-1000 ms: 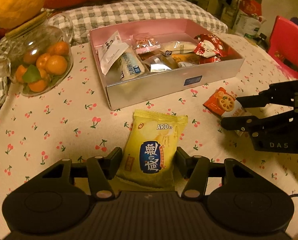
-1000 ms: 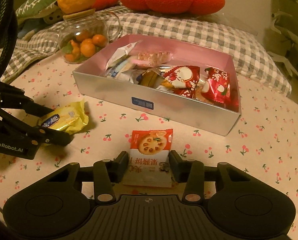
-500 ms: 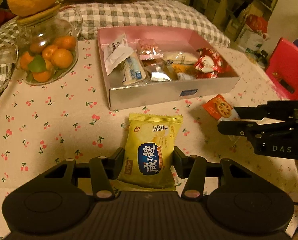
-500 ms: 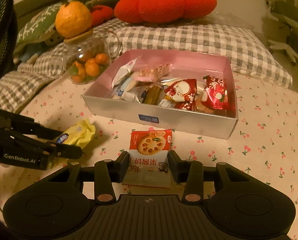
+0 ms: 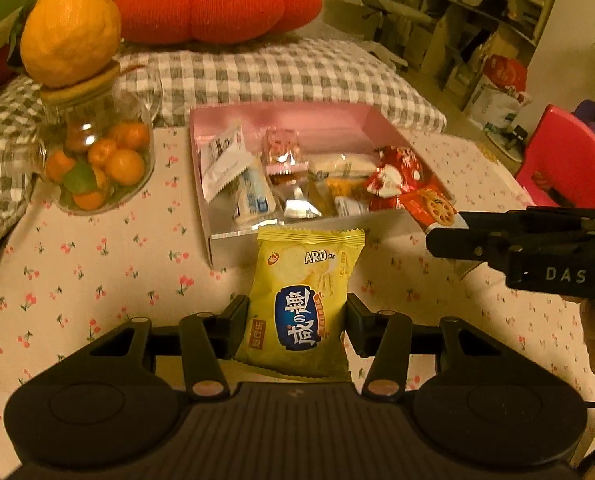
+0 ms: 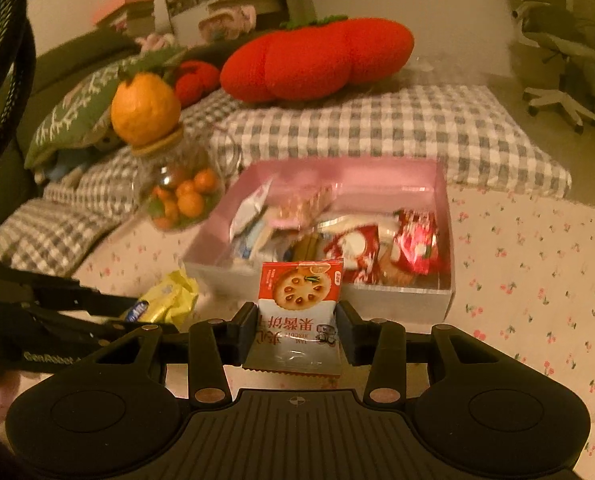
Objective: Organize snacks
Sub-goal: 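Lift and carry the yellow packet to the box while the right tool carries the cracker packet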
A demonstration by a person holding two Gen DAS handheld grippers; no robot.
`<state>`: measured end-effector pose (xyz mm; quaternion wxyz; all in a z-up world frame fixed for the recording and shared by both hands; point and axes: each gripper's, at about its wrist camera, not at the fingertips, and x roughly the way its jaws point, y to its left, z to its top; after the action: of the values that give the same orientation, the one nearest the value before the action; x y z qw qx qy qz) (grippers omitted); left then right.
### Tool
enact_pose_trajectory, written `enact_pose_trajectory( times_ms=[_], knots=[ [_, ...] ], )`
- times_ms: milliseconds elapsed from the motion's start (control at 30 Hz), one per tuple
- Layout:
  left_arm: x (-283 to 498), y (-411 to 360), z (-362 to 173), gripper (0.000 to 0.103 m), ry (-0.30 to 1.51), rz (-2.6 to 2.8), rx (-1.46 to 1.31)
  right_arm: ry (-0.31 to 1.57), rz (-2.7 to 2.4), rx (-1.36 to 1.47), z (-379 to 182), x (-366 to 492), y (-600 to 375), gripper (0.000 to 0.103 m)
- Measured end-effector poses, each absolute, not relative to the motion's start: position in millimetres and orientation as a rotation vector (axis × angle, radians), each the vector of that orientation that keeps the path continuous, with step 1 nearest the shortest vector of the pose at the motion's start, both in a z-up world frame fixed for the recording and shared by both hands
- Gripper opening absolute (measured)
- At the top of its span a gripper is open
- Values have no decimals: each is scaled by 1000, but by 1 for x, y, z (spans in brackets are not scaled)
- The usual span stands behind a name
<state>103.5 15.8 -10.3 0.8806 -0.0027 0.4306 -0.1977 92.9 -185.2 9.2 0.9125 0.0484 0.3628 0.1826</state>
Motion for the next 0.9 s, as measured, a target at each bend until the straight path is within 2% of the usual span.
enact_pose_trajectory(
  times_ms=[433, 900],
  knots=[
    [136, -3, -4, 47, 850, -368, -110, 714, 323, 260, 21, 123, -209, 41],
    [168, -37, -25, 47, 803, -357, -223, 732, 250, 401, 3, 152, -249, 41]
  ],
)
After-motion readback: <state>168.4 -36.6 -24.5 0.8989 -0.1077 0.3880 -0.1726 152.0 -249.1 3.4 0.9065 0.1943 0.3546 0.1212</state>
